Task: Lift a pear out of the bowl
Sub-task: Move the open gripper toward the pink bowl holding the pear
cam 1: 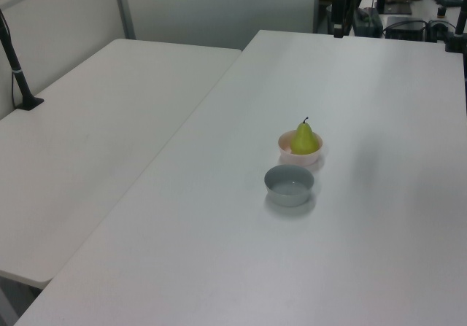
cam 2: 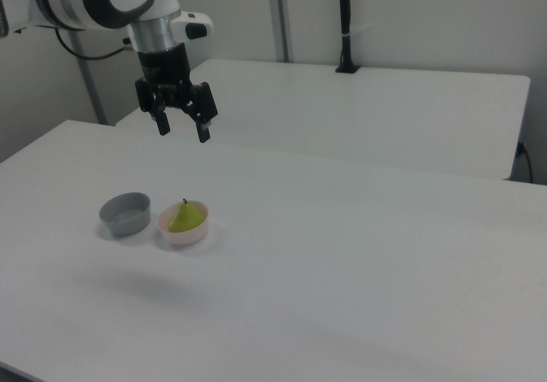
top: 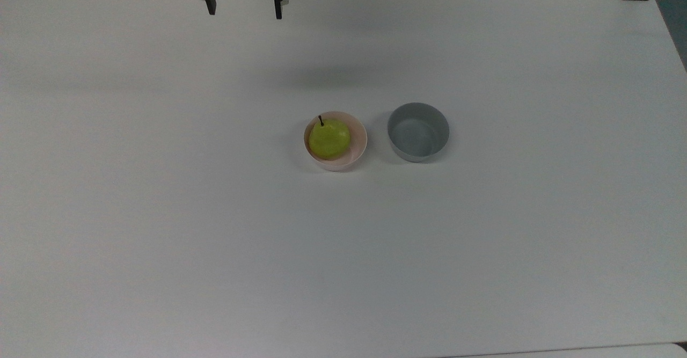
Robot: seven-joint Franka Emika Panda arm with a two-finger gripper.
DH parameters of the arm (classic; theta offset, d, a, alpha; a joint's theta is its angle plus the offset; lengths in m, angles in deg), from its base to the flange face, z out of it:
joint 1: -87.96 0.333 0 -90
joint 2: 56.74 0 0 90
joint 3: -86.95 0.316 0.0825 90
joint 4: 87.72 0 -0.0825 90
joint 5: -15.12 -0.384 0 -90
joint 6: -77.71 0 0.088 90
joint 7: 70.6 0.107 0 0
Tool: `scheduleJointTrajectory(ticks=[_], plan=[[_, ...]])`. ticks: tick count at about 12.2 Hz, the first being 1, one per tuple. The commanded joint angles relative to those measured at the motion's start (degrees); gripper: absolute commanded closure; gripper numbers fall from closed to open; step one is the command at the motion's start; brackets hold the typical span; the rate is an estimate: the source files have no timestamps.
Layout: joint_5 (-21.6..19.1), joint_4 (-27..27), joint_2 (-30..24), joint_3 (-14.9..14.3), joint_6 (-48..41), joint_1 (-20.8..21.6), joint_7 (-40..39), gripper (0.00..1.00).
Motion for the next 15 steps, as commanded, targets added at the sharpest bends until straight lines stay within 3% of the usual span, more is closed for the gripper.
scheduleJointTrajectory(ticks=[1,11,15], plan=[[-0.5,-0.4,-0.7,-0.9,-1.4,1.2,0.5,0.00],[-0.5,-1.4,-0.5,-0.4,-0.7,1.4,0.4,0.00],[-0.5,-2.7,0.5,2.1,2.7,2.4,0.3,0.00]])
